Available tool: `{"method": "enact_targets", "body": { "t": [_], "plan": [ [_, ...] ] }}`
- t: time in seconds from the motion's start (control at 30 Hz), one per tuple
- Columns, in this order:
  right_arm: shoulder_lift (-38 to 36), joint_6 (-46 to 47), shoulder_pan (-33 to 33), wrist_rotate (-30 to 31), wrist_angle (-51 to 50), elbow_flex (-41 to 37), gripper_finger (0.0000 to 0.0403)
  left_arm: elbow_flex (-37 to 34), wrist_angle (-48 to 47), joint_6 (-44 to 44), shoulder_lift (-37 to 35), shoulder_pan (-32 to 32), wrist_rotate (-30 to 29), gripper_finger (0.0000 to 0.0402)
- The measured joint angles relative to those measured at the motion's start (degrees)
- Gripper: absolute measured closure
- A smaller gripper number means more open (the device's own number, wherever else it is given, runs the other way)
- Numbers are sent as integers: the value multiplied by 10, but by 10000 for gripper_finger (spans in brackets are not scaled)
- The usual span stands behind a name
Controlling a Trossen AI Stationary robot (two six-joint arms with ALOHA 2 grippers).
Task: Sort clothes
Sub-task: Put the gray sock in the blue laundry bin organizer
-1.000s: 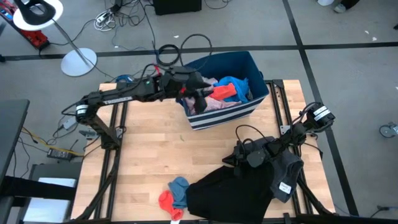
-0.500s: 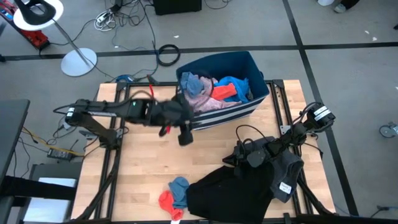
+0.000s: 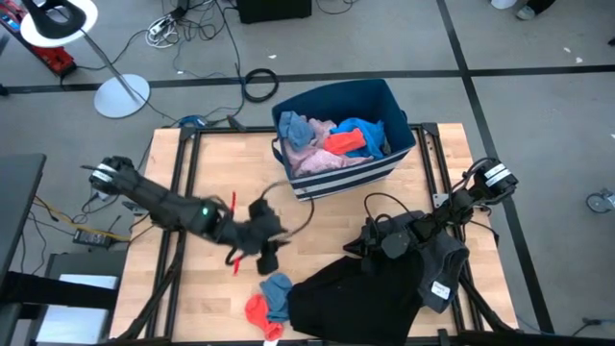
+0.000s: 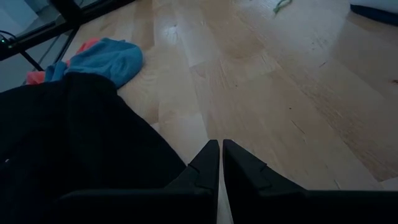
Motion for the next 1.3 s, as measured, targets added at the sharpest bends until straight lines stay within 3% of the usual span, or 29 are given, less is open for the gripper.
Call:
{"method": "enact_targets", "body": {
  "t": [0.2,0.43,0.63,1.0,1.3],
  "plan": [
    [0,1,0,0,2,0,379,-66,13,-115,10,-67,5,255],
    [0,3,0,0,4,0,379,-115,88,-141,21,-121,11,255],
    [0,7,0,0,5,0,379,-141,105,-150,53,-128,14,255],
    [0,8,0,0,4,0,379,-144,151,-152,151,-128,99,255],
    [0,8,0,0,4,0,379,-141,182,-166,221,-128,102,257]
  ]
}}
